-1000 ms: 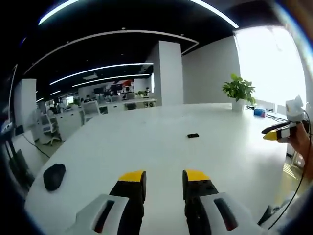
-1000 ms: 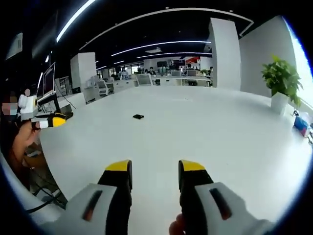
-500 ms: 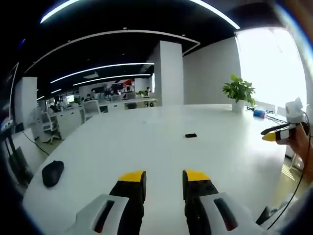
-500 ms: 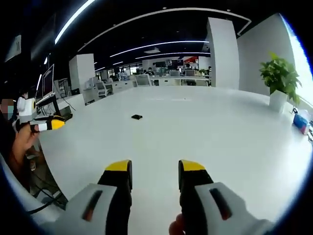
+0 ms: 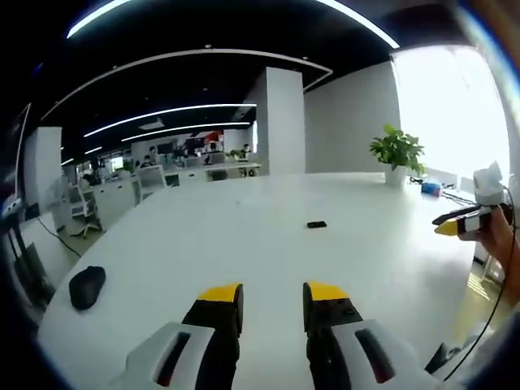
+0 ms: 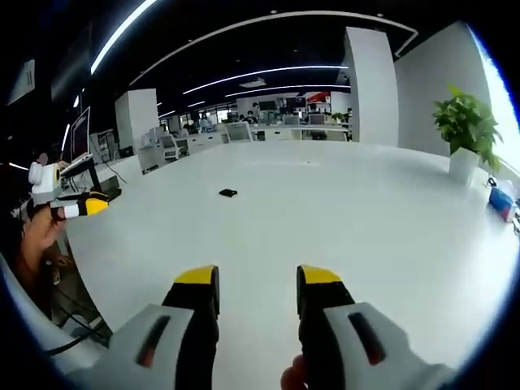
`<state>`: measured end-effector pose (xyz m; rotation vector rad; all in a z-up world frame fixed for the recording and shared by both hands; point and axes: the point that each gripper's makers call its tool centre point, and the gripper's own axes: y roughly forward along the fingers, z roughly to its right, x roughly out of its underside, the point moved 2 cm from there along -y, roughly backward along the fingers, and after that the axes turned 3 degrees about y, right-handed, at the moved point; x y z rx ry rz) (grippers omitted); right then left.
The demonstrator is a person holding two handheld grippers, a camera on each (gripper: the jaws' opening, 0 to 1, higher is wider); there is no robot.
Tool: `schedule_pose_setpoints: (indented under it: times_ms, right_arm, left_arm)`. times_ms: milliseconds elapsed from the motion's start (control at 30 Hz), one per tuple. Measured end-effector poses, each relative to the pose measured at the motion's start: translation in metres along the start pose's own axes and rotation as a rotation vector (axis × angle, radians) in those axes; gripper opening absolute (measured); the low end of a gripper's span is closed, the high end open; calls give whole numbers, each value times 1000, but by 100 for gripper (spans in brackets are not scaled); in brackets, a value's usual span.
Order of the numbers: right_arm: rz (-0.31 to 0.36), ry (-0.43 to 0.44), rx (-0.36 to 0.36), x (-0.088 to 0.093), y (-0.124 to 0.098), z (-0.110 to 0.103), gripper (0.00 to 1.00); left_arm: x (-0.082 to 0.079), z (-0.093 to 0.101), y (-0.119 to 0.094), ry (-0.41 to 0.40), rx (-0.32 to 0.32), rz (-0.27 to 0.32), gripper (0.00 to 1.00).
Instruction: Snap the two parts of the plastic buckle together until the buckle closes and remains connected.
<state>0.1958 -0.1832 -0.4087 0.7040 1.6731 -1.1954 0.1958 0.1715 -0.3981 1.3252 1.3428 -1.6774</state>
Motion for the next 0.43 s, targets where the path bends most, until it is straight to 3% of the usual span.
schedule_pose_setpoints:
  times_ms: [433]
  right_arm:
    - [-3, -8, -2, -3, 2, 0, 38]
  left_arm:
    - [-1, 2, 2, 10, 7, -3, 29]
